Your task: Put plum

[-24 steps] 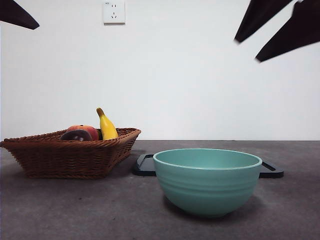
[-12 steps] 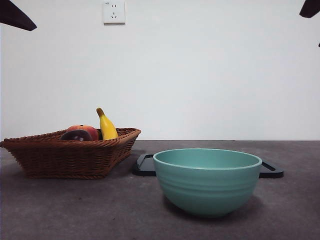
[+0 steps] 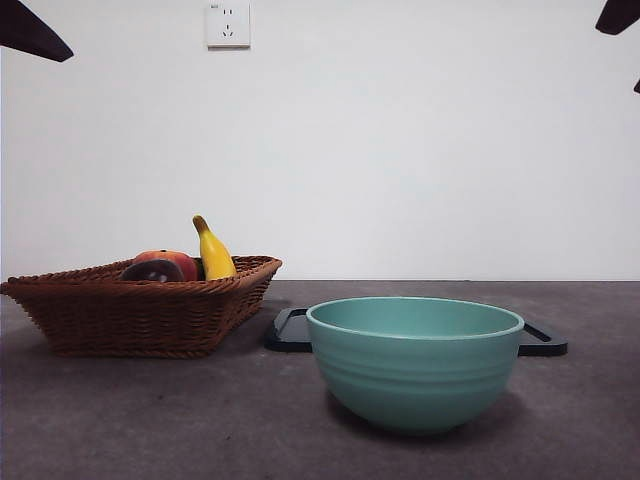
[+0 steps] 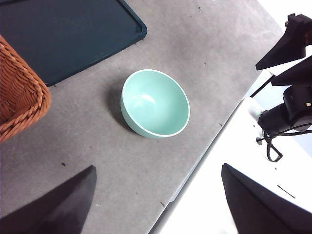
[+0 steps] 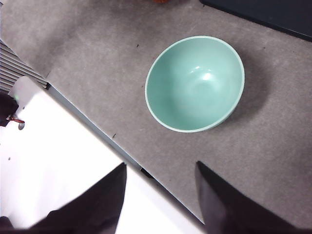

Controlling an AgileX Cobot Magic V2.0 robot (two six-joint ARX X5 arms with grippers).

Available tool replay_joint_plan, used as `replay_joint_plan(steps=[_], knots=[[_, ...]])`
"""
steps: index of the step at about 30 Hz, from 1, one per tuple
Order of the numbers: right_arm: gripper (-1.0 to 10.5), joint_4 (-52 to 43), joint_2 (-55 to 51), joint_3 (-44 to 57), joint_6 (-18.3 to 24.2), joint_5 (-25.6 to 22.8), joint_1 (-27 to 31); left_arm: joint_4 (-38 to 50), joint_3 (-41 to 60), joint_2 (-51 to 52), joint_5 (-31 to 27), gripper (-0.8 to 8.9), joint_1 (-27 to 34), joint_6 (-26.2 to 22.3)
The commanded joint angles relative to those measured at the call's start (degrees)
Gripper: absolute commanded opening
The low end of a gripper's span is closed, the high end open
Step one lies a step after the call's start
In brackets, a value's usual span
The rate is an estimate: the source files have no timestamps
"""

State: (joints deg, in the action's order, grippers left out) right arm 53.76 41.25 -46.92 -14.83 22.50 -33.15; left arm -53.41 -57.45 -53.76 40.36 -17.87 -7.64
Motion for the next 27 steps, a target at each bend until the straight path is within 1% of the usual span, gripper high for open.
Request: replay_joint_plan(steps=[1,3,4,8,9,11,12,14,27], knots=[[2.2,-0.57,0.20,-1.05,0.72,-0.02,-0.37,0.31,-0.76,-0.37,0.20,4.01,-0.20,-0.66],[2.2,-0.57,0.20,-1.05,0.72,-0.02,-0.37,0.31,-0.76,-0.37,0.20,3.94,-0.20,-0.66],[2.2,-0.57,0.20,-1.05,0.72,-0.02,-0.37,0.33,-0.76,-0.37,0.20,3.73,-0.20,-0.66],[2.1,-0.57,0.20,-1.05,0.72,-0.02,-0.37,0.33,-0.76,-0.37,0.20,1.84,-0.20,-0.66],[1.6,-0.57,0.20,-1.05,0.72,-0.02,-0.37,0.33,-0.76,-0.37,0.20,1.36,-0.20,-0.66],[0.2,-0.57,0.20,-1.05,0.90,-0.02,-0.37,0.33,-0.76,-0.37,0.20,0.08,-0.20,-0.66],[0.0,-0.57,0.20,-1.05,1.31,-0.02,-0.37,0.33,-0.76,-0.37,0.20,0.09,-0.20,-0.66],[0.1,-0.57,0.20,-1.05,1.84,-0.02,-0.37,0.33,-0.76,-0.37,0.20,0.08,-0.20,-0.66],[0.1,-0.76,0.20,-1.05,1.81,0.00,-0.37,0.66,-0.76,-0.37,0.20,0.08,-0.20,-0.66]])
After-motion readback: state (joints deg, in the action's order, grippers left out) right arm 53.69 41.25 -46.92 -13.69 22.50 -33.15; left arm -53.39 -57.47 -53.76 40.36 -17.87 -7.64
